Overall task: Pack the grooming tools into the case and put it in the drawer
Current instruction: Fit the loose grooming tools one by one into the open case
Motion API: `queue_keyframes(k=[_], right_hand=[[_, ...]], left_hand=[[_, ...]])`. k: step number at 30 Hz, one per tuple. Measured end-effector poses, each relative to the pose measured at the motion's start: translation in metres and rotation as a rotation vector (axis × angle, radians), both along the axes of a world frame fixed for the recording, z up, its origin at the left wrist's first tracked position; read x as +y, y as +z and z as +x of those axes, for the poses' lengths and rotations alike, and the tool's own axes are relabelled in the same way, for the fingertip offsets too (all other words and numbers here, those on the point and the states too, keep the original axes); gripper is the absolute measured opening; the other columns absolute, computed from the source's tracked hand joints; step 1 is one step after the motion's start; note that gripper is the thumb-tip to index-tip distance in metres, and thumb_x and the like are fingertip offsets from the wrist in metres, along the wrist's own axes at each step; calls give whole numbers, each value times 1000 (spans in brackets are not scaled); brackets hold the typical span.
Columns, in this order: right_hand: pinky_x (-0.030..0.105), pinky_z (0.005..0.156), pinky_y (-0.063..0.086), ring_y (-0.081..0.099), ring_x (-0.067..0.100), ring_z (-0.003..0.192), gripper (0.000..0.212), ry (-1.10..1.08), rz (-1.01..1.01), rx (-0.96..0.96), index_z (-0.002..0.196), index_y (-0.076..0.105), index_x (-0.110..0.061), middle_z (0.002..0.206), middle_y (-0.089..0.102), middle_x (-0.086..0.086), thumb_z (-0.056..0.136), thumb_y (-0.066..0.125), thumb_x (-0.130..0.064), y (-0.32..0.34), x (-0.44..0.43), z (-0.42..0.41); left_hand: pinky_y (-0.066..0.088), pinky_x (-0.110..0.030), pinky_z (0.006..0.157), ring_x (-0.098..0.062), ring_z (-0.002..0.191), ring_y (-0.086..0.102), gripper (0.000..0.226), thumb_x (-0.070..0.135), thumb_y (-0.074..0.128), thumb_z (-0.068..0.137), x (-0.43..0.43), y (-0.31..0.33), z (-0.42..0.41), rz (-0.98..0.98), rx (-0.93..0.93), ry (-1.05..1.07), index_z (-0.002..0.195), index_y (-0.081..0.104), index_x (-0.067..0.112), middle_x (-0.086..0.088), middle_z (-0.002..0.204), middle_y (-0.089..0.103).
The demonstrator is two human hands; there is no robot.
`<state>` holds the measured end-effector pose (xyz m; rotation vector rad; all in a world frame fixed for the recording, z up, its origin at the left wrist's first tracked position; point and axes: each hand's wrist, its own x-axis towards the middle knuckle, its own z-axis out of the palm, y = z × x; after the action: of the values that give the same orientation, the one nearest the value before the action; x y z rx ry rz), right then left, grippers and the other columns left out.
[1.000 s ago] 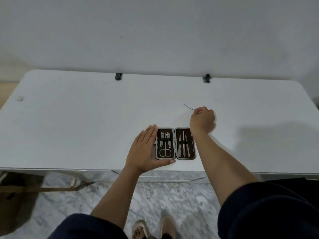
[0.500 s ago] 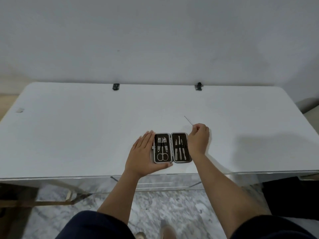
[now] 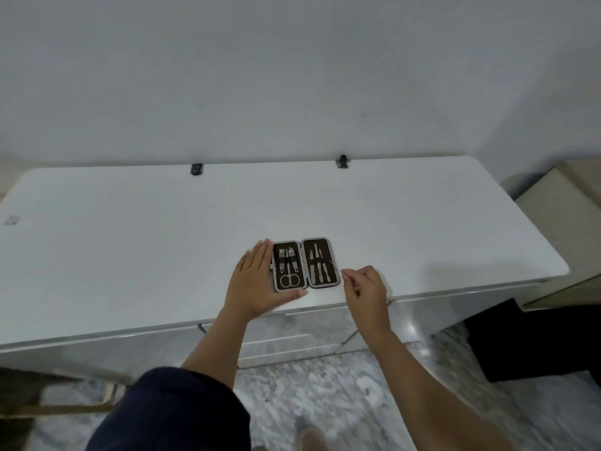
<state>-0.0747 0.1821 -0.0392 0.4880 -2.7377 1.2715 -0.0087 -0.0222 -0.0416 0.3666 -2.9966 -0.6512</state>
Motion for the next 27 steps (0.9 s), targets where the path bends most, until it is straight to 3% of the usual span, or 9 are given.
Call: queue_keyframes(k=[6,13,18,23,27], right_hand=[[25,64,38,46,16,76,15,35,184,101,95,71,-3,74,44,0,84,61,-3,4,3,14],[33,53,49,56,30,67,7,68,378,152,74,69,2,70,57,15,73,65,8,8,-10,18],[34,49,40,54,34,70,12,65,457,107,70,62,5,75,55,20,76,55,13,11,-23,14],[33,58,38,49,33,95,21,88,491,60,90,63,6,97,55,20,85,43,9,13,-32,7],[37,65,46,49,32,99,23,112,491,39,98,63,3,98,56,19,86,44,6,13,-33,4]], left_hand=[[-3,-32,116,-13,144,-2,123,90,34,59,0,2,-1,-15,-20,-13,148,2,11,-4,157,4],[-5,-31,116,-13,144,-5,126,92,32,55,-1,0,-1,-13,-45,-16,147,1,11,-4,158,2],[-9,-30,114,-13,143,-7,129,93,26,52,-2,1,-3,-28,-72,-23,147,-3,11,-5,158,-1],[-8,-30,114,-13,143,-7,129,93,26,53,-2,1,-3,-22,-71,-25,147,-2,11,-4,158,0],[-10,-28,113,-12,143,-7,130,94,24,51,-2,0,-3,-31,-71,-18,147,-2,11,-3,158,0]])
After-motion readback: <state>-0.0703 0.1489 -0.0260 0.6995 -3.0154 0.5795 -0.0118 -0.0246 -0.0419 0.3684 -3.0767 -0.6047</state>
